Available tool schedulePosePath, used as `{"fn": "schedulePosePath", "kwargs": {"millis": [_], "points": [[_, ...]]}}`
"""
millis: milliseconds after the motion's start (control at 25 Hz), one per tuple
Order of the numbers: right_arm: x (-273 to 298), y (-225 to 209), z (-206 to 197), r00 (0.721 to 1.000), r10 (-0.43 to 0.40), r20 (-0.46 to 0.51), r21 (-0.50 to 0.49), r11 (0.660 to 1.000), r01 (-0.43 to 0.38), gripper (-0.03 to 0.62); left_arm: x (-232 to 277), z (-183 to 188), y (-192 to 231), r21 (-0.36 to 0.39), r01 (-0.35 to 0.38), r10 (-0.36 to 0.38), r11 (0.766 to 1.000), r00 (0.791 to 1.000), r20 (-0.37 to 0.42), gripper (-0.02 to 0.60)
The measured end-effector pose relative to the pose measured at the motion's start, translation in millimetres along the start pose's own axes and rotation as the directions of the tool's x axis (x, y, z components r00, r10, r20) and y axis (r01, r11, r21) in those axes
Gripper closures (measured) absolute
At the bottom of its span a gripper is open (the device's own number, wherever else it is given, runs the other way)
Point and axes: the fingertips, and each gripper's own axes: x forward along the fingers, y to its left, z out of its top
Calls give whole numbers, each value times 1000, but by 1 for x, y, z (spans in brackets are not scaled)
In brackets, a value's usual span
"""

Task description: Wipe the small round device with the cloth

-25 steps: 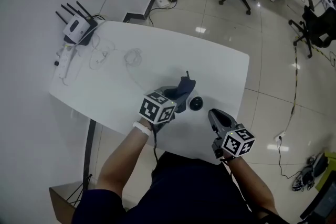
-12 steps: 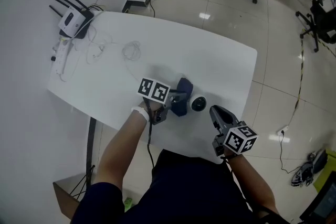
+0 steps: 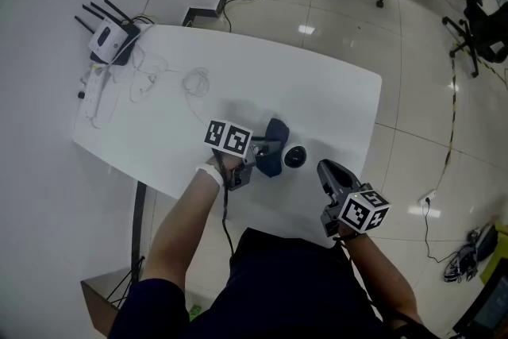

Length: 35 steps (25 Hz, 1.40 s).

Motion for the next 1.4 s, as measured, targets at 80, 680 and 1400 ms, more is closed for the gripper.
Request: {"fn": "schedulePosePath", "kwargs": {"millis": [80,680,1400], "points": [[-7,1,-2,1000,-3,6,-6,1000,3,554,-9,2,-18,81,-48,45,996,998,41,495],[-21,11,-16,1000,-15,0,-43,999,15,554,-2,-33,-104,830,-403,389,385,887,250,495],[-3,-19,-15,999,-33,-28,80,996,36,554,-6,-23,17,-110,-127,142,986,981,136,495]]}}
